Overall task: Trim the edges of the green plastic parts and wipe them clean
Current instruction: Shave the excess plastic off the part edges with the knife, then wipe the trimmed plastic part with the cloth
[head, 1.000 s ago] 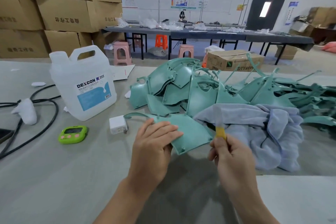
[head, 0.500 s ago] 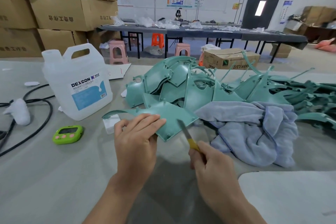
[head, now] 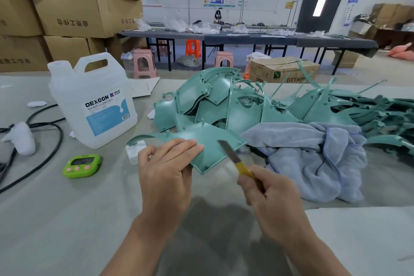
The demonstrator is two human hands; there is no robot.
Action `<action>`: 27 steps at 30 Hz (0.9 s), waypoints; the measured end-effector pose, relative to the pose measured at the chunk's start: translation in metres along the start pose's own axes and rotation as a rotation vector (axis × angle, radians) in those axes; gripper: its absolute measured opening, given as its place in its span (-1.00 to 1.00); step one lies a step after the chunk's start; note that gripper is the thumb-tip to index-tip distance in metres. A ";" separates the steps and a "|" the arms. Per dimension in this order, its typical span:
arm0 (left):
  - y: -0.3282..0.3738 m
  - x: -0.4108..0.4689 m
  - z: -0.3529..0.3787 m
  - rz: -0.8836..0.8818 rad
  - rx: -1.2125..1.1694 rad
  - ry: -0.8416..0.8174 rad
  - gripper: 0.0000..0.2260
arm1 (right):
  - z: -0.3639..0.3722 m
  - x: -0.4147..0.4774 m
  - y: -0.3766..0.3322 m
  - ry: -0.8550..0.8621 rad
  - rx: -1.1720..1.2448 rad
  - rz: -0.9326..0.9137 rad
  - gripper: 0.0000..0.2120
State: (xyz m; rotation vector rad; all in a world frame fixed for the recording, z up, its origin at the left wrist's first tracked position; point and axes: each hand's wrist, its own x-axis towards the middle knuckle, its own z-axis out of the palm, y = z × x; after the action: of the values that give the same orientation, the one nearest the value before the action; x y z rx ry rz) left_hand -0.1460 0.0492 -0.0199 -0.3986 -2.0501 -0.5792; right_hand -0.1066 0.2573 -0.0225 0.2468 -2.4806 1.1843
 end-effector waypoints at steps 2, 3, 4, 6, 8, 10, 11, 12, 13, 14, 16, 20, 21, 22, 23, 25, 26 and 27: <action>0.001 -0.001 0.000 0.008 -0.004 -0.008 -0.66 | 0.002 -0.004 0.002 -0.119 -0.025 -0.051 -0.71; 0.001 -0.002 0.000 0.010 -0.003 -0.001 -0.66 | 0.001 -0.001 0.005 -0.105 -0.048 -0.027 -0.71; 0.001 -0.002 -0.002 0.009 -0.003 0.013 -0.67 | 0.000 0.003 0.010 -0.035 -0.060 0.027 -0.71; 0.000 0.000 -0.003 0.014 -0.008 0.062 -0.69 | -0.007 0.014 0.020 0.144 -0.094 0.178 -0.68; 0.000 0.002 -0.007 0.030 -0.088 0.091 -0.69 | -0.015 0.021 0.030 0.207 -0.129 0.300 -0.66; 0.004 0.007 -0.012 0.000 -0.294 0.137 -0.66 | -0.020 0.019 0.034 0.066 -0.136 0.330 -0.67; 0.008 0.010 -0.015 -0.036 -0.401 0.172 -0.67 | -0.019 0.017 0.032 -0.063 -0.144 0.330 -0.67; 0.014 0.013 -0.019 -0.089 -0.478 0.221 -0.71 | -0.018 0.014 0.030 -0.184 -0.171 0.331 -0.66; 0.020 0.016 -0.022 -0.169 -0.529 0.275 -0.79 | -0.016 0.011 0.029 -0.257 -0.210 0.322 -0.63; 0.024 0.019 -0.024 -0.266 -0.567 0.344 -0.87 | -0.015 0.010 0.029 -0.256 -0.248 0.310 -0.60; 0.024 0.024 -0.027 -0.445 -0.681 0.424 -0.87 | -0.022 0.014 0.028 -0.070 -0.282 0.286 -0.63; 0.003 0.026 -0.020 -0.866 -0.899 0.397 -0.80 | -0.053 0.038 0.044 0.324 -0.533 0.170 -0.70; -0.002 0.023 -0.014 -1.006 -0.959 0.355 -0.85 | -0.061 0.046 0.053 0.258 -0.659 0.212 -0.48; -0.007 0.019 -0.007 -1.138 -1.024 0.299 -0.87 | -0.066 0.052 0.062 0.161 -0.755 0.277 -0.28; -0.010 0.015 0.000 -1.261 -1.077 0.244 -0.87 | -0.068 0.057 0.071 0.066 -0.822 0.338 -0.16; -0.016 0.007 0.013 -1.430 -1.099 0.137 -0.90 | -0.068 0.060 0.082 -0.036 -0.919 0.351 -0.26; -0.017 0.003 0.017 -1.466 -1.086 0.093 -0.92 | -0.068 0.060 0.084 -0.014 -0.948 0.285 -0.45; -0.018 0.001 0.021 -1.485 -1.069 0.061 -0.92 | -0.070 0.061 0.082 0.047 -0.932 0.218 -0.61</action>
State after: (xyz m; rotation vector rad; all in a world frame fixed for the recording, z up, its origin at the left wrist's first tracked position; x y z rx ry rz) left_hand -0.1704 0.0459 -0.0331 0.6813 -1.4723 -2.5005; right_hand -0.1696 0.3635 -0.0160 -0.3080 -2.7555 0.0006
